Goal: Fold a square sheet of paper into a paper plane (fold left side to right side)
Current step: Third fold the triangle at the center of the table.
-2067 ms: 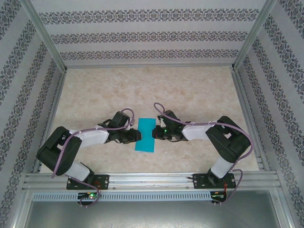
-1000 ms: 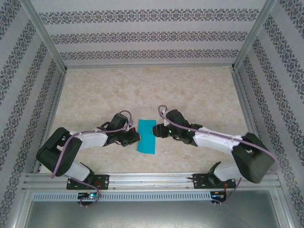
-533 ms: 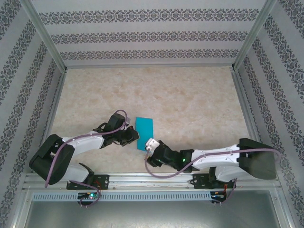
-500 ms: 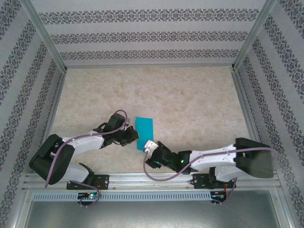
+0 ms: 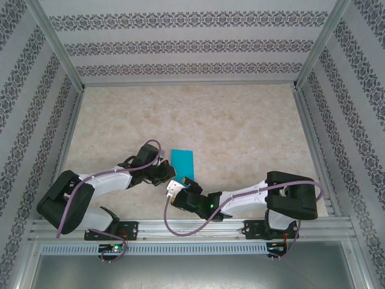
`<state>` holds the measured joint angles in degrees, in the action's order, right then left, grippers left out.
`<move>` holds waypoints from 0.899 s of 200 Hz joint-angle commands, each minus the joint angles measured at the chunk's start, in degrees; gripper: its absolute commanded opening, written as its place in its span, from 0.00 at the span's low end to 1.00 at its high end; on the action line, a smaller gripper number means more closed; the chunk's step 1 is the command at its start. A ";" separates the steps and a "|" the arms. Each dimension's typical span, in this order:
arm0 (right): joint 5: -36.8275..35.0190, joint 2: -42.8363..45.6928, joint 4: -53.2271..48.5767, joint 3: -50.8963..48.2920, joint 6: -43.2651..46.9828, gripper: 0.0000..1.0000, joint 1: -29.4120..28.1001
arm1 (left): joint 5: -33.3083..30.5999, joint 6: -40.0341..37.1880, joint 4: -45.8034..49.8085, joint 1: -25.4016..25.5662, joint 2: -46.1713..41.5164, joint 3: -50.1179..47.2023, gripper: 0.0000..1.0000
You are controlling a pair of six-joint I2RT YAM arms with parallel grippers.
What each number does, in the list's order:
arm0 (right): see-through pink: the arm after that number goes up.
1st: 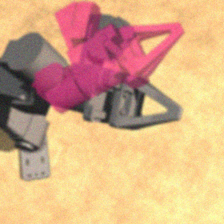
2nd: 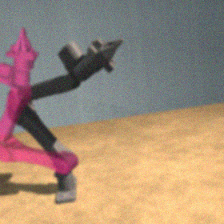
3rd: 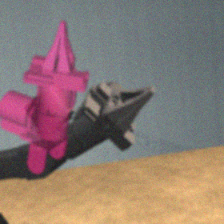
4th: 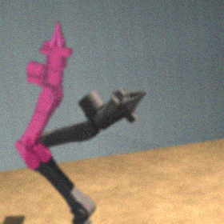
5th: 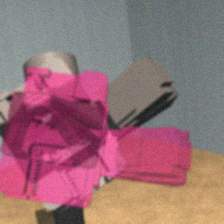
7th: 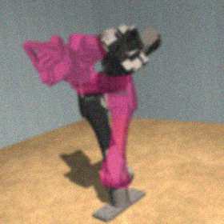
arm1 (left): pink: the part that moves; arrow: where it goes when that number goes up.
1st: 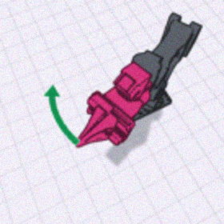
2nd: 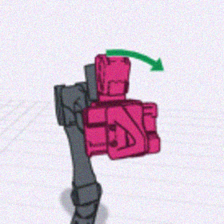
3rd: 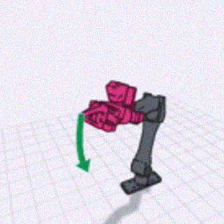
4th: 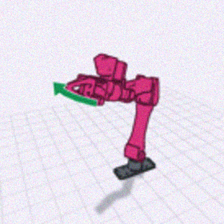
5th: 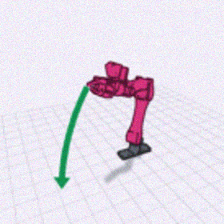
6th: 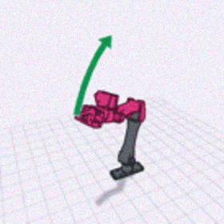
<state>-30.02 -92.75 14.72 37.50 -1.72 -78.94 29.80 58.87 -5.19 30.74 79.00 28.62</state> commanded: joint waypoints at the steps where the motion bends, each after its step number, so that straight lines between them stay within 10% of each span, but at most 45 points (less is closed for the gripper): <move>1: -1.27 -1.11 2.64 1.26 1.03 0.65 0.85 | 0.63 0.72 0.64 0.63 -0.04 -0.15 0.00; 124: 1.88 -2.71 3.21 1.99 -1.05 0.21 2.99 | 1.53 -0.81 1.48 1.11 1.56 0.77 0.00; 180: 6.43 1.16 2.68 -1.99 -5.68 0.00 4.06 | 0.87 -5.08 6.76 -0.50 -0.65 3.40 0.23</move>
<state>-26.33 -94.17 17.26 37.52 -4.34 -75.83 30.20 56.95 -2.42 31.07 80.07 30.02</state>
